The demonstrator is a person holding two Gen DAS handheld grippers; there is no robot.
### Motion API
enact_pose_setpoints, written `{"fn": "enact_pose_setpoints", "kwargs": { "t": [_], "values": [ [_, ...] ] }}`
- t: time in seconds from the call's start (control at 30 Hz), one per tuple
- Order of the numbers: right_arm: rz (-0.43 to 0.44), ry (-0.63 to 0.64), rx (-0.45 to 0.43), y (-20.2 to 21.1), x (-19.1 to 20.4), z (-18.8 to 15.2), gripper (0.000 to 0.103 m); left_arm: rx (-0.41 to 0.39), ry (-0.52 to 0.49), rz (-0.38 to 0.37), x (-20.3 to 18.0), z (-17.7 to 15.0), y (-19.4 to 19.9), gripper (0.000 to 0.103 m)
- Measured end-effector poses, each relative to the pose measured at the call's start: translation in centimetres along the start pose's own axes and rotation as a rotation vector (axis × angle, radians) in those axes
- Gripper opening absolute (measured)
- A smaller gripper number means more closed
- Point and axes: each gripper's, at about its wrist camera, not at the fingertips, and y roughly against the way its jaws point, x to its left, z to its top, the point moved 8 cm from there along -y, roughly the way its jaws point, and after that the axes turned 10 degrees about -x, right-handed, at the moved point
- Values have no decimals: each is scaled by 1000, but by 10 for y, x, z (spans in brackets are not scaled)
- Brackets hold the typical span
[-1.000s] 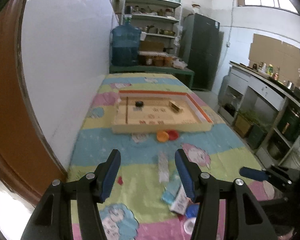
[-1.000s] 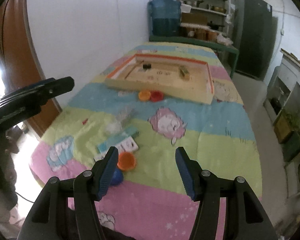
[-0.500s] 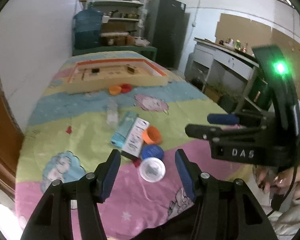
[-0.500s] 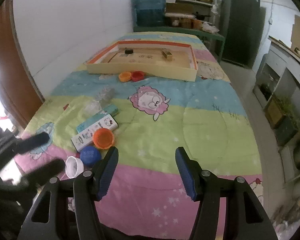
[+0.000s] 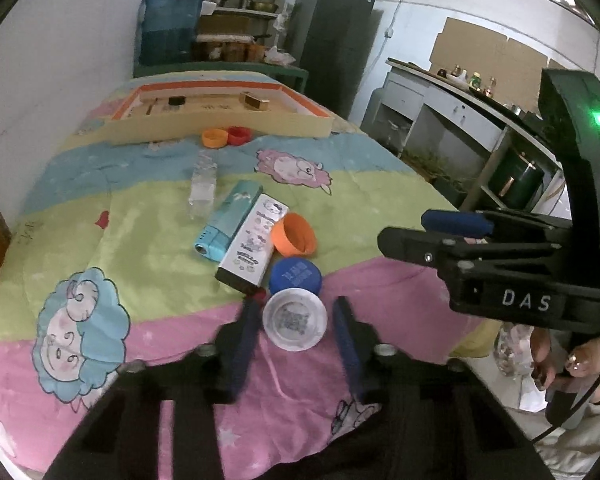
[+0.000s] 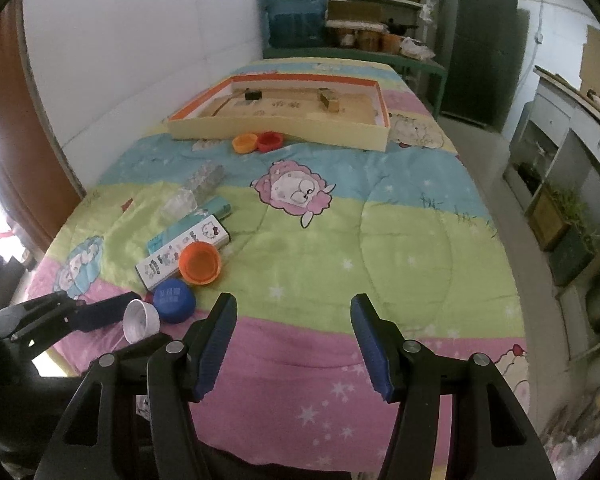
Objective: Organize rigid objects
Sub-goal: 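Grasp the white cap with the left gripper while the right gripper grasps the blue cap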
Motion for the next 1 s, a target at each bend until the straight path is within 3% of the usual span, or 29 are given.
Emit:
{"fn": "enact_pose_setpoints", "kwargs": {
  "t": [0.2, 0.5, 0.73, 0.97, 1.0],
  "values": [
    [34, 20, 16, -5, 11, -5, 61, -22, -4, 19, 5, 0, 10, 30],
    [163, 90, 48, -14, 55, -13, 61, -97, 43, 130, 40, 23, 43, 30],
    [196, 96, 64, -28, 70, -13, 60, -106, 64, 149, 49, 32, 43, 30],
    [207, 100, 64, -34, 74, -8, 31, -107, 66, 149, 50, 33, 42, 30],
    [202, 109, 62, -34, 75, -8, 31, -107, 67, 150, 51, 33, 41, 30]
  ]
}}
